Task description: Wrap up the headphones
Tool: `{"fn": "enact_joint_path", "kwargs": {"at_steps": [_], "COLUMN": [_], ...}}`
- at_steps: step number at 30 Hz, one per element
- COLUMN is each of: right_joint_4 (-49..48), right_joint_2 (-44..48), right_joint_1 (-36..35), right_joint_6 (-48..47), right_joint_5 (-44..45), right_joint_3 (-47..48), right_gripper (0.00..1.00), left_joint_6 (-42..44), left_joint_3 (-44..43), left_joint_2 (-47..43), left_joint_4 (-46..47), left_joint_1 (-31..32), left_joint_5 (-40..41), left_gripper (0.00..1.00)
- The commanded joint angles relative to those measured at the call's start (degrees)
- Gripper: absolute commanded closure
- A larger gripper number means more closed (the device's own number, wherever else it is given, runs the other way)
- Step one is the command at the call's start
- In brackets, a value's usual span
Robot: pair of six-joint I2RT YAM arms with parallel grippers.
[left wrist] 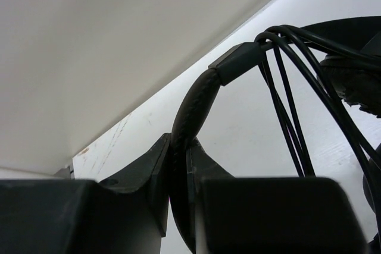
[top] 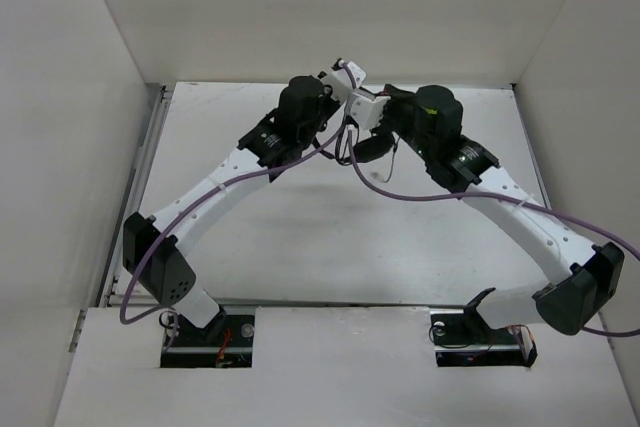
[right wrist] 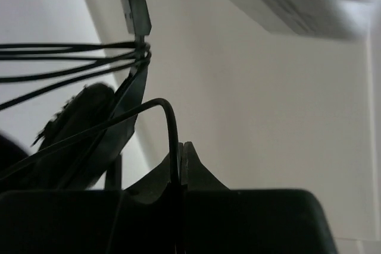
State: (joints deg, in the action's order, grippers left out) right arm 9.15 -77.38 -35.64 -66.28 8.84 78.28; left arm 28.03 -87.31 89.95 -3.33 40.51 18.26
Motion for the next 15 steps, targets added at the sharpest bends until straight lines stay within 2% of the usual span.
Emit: {"fn": "enact_joint_path", "kwargs": {"at_steps": [1,11,15], "right_joint_4": [-13.7,-17.0,-18.4], "right_joint_2": [0.2,1.3,1.1], "right_joint_1": [2.0,5.3,7.4], "right_joint_6": [-10.0,-9.9,-5.6], "right_joint_5": [8.1,6.9,4.9], "right_joint_3": [-1.0,1.3,0.2], "right_gripper": [1.0,1.0,0.98], "left_joint_6": [-1.0,-1.9,-3.1], "left_joint_3": [-0.3,-1.5,-2.6], "left_joint_2": [-6.3,-7.4,-8.1], "left_joint_4": [1.9,-5.2,-6.9], "left_joint_1": [1.4,2.9,4.6], "left_joint_5": [-3.2,-7.4,-10.0], "left_gripper": [1.0,1.0,1.0]}}
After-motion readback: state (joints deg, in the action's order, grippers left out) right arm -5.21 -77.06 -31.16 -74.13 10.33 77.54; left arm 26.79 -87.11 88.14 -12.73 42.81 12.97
